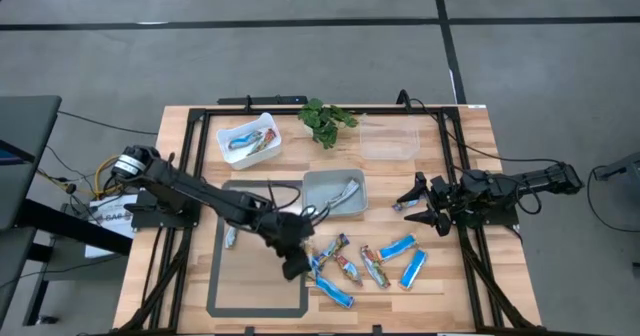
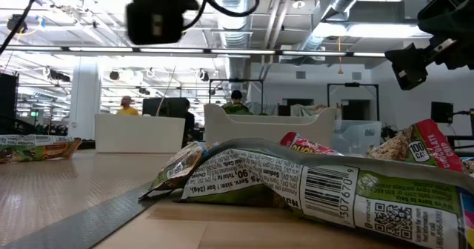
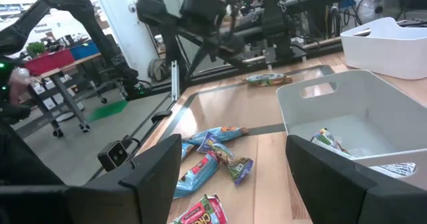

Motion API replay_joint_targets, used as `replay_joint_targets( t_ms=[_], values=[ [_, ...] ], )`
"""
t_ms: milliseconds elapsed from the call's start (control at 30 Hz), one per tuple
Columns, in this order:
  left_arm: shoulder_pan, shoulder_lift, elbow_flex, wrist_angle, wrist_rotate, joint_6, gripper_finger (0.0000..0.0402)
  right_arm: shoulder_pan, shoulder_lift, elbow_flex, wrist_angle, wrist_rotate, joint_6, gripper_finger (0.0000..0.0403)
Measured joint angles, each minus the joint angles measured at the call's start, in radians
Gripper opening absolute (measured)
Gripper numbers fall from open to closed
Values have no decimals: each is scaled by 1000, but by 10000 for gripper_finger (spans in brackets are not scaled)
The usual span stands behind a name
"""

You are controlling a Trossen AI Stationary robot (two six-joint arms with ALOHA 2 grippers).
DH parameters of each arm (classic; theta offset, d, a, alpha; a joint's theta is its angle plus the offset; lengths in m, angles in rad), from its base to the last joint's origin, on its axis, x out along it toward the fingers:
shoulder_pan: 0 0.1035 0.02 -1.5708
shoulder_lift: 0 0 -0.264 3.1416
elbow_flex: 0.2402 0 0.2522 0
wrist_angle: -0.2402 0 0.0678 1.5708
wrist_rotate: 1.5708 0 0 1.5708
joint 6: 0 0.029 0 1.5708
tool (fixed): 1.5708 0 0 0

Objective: Pick and place Granola Bars by type
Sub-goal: Put the yellow granola bar into the gray bin

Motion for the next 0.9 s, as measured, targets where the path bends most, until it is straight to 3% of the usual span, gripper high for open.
replay_joint_targets(
  t_ms=[300, 567, 900],
  values=[
    [-39, 0, 0, -176, -39, -151, 169, 0, 0, 0, 0, 0, 0, 265],
    [-39, -10, 0, -501, -80, -321, 169, 0, 0, 0, 0, 0, 0, 265],
    [-38, -156, -1, -857, -200, -486, 169, 0, 0, 0, 2, 0, 0, 265]
  ],
)
